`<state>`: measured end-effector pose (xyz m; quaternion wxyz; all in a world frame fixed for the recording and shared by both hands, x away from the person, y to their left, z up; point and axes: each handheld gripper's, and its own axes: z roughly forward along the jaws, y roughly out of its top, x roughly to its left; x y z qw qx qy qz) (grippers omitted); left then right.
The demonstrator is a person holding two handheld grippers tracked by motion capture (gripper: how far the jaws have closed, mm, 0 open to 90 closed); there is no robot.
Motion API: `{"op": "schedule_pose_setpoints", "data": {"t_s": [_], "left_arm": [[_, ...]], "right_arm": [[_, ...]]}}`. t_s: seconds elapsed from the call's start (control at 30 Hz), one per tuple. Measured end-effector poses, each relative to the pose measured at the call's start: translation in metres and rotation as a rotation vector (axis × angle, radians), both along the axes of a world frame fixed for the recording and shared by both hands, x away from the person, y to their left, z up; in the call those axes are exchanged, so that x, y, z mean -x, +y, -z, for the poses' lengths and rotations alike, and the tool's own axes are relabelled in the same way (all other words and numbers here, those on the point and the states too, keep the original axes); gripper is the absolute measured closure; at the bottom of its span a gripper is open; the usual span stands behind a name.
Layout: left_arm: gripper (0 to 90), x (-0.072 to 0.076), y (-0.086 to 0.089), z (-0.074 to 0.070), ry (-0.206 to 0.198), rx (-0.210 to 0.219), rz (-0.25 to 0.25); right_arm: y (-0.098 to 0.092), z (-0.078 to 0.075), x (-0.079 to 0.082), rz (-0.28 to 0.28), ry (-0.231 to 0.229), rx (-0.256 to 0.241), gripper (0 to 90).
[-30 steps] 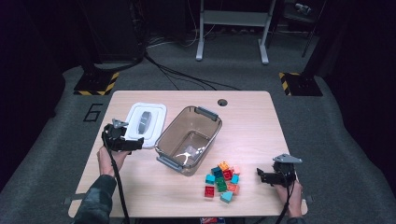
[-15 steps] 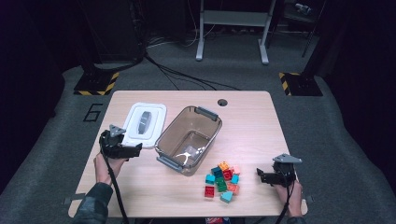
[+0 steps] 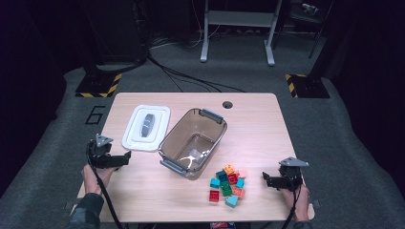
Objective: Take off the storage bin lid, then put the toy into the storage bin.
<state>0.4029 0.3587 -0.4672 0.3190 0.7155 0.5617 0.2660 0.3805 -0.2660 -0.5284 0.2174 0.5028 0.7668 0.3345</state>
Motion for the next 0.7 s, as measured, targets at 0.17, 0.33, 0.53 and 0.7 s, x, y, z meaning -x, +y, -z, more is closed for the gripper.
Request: {"op": "schedule_pose_setpoints", "data": {"t_s": [0.17,0.33,0.53,0.7], "left_arm": [[0.3,-0.001,0.016,0.018,0.040,0.010,-0.042],[0.6,0.000,0.027,0.033,0.065,0.016,-0.067],[1.8,-0.002,0.034,0.045,0.087,0.011,-0.079],[5.5,-0.004,0.034,0.052,0.109,0.010,-0.075]], "right_arm": [[0.000,0.000,0.000,0.000,-0.001,0.000,8.6],[0.000,0.000,0.000,0.000,0.000,0.000,8.6],[0.000,0.000,0.000,0.002,0.000,0.001,8.6],[0.000,0.000,0.000,0.001,-0.001,-0.001,8.6]]}}
